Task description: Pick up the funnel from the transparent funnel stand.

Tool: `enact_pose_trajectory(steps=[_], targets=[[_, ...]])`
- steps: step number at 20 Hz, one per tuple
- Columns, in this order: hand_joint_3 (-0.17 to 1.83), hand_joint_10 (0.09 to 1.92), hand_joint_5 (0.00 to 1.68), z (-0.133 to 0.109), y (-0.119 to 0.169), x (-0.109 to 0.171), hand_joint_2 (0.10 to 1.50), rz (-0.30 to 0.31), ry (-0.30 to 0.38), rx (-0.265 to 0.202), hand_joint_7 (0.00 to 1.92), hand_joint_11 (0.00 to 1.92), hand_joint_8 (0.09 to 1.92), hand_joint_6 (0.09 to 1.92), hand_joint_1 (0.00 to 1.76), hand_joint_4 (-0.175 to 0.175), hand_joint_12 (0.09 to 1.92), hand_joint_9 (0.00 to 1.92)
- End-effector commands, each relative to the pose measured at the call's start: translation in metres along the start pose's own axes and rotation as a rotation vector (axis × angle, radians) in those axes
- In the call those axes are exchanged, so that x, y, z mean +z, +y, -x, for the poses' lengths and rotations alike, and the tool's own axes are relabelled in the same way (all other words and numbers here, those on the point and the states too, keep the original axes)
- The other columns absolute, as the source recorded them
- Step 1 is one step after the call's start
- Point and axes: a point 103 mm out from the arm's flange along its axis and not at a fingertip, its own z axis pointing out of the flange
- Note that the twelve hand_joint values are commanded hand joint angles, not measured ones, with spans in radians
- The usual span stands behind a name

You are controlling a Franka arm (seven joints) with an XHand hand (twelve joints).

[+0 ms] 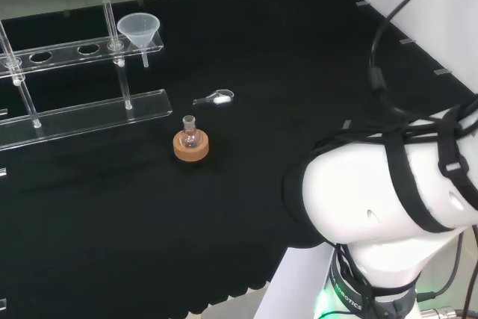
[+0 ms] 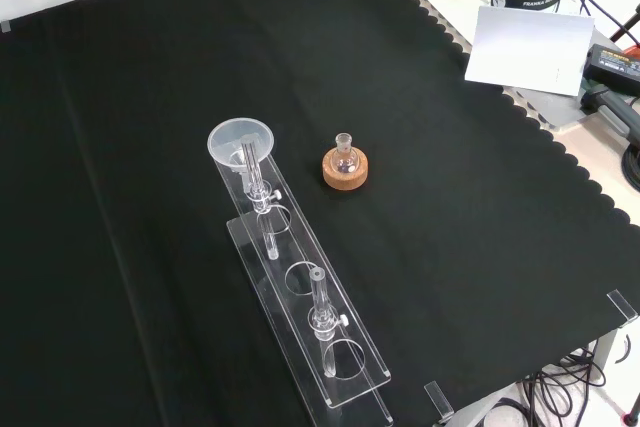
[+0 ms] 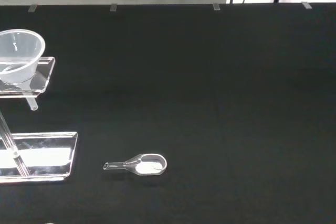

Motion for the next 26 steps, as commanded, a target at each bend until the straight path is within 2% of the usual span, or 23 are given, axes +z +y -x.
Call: enact_pose_trajectory(steps=[1,5,9,13,17,26], targets=[[0.37,0.63,0.17,-0.021,0.07,0.012,1.16,-0.025,0.001,-0.067,0.0,0.08,0.42,0.09,0.0,0.019,1.35,0.14],[0.35,0.64,0.15,-0.049,0.091,0.023,1.13,-0.047,-0.026,-0.111,0.01,0.06,0.44,0.09,0.0,0.017,1.37,0.14],[0.34,0.65,0.14,-0.073,0.101,0.036,1.12,-0.072,-0.057,-0.139,0.02,0.05,0.45,0.09,0.01,0.016,1.38,0.15],[0.31,0.67,0.14,-0.09,0.106,0.048,1.08,-0.111,-0.075,-0.141,0.02,0.05,0.47,0.09,0.08,0.014,1.39,0.15],[0.29,0.69,0.14,-0.105,0.109,0.056,1.04,-0.123,-0.081,-0.15,0.02,0.06,0.49,0.09,0.17,0.013,1.39,0.16],[0.21,0.72,0.19,-0.135,0.118,0.074,0.88,-0.185,-0.127,-0.157,0.03,0.1,0.53,0.09,0.48,0.005,1.43,0.19]])
